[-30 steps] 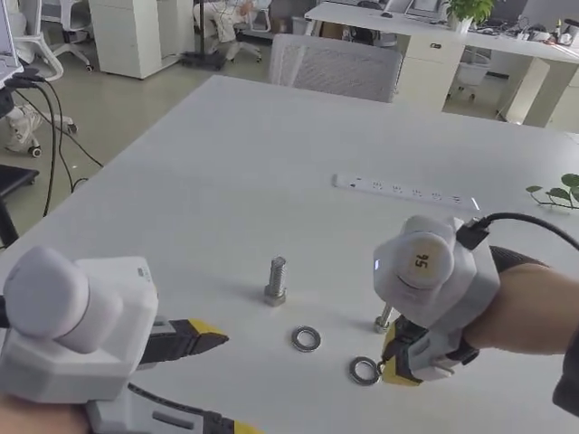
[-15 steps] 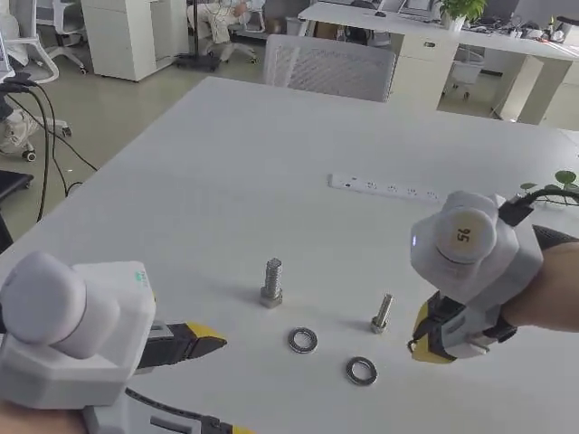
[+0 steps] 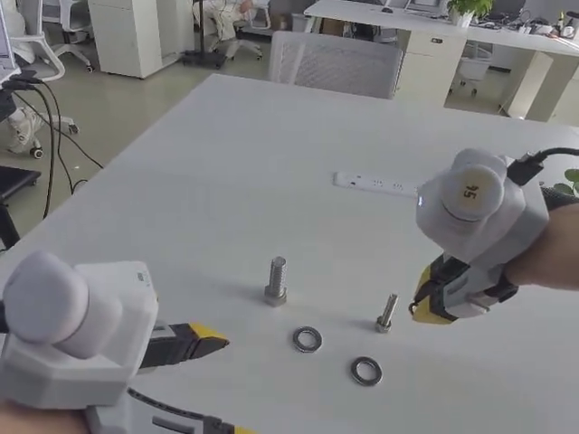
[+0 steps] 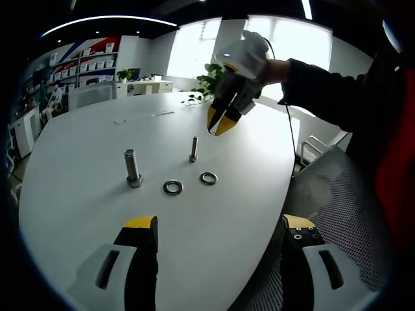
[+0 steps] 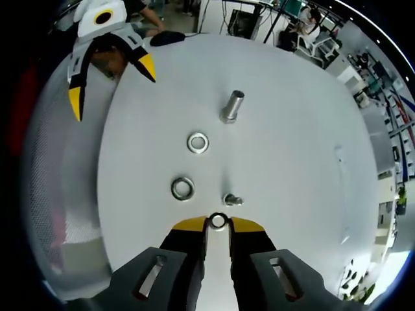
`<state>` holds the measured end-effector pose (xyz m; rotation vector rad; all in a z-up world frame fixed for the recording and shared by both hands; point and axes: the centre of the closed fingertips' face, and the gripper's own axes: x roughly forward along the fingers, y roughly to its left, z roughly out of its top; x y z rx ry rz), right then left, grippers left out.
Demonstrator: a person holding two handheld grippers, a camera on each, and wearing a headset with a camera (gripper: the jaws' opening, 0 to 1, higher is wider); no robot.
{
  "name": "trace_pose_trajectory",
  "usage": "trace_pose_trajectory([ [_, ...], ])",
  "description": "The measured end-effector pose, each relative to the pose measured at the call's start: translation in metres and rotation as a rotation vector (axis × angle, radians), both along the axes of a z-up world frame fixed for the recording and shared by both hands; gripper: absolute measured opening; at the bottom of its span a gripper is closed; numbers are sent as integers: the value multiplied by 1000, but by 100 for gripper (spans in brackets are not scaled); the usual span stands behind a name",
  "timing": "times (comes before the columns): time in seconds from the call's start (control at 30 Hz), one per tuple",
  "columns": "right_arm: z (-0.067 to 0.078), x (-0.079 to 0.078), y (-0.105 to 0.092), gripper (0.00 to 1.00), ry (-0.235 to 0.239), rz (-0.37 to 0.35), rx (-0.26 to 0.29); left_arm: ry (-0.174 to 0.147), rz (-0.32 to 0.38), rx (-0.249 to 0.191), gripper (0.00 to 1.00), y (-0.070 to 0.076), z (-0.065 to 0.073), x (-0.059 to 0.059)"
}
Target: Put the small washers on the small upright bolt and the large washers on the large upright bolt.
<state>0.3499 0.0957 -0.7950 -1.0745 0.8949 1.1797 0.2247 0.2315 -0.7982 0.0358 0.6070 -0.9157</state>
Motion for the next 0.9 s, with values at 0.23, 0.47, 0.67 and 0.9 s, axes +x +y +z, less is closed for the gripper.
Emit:
trace_pose_trajectory([
  [0.23, 1, 9, 9, 14, -12, 14, 2, 4, 8, 0, 77, 2, -1, 0],
  [0.47, -2, 15, 14, 14, -10, 23, 3, 10, 13, 4, 77, 3, -2, 0],
  [0.67, -6, 19, 16, 14, -3, 33, -3, 14, 19, 7, 77, 4, -3, 1],
  [0.9, -12, 22, 16, 14, 10, 40, -14, 15, 29, 8, 77, 6, -2, 3],
])
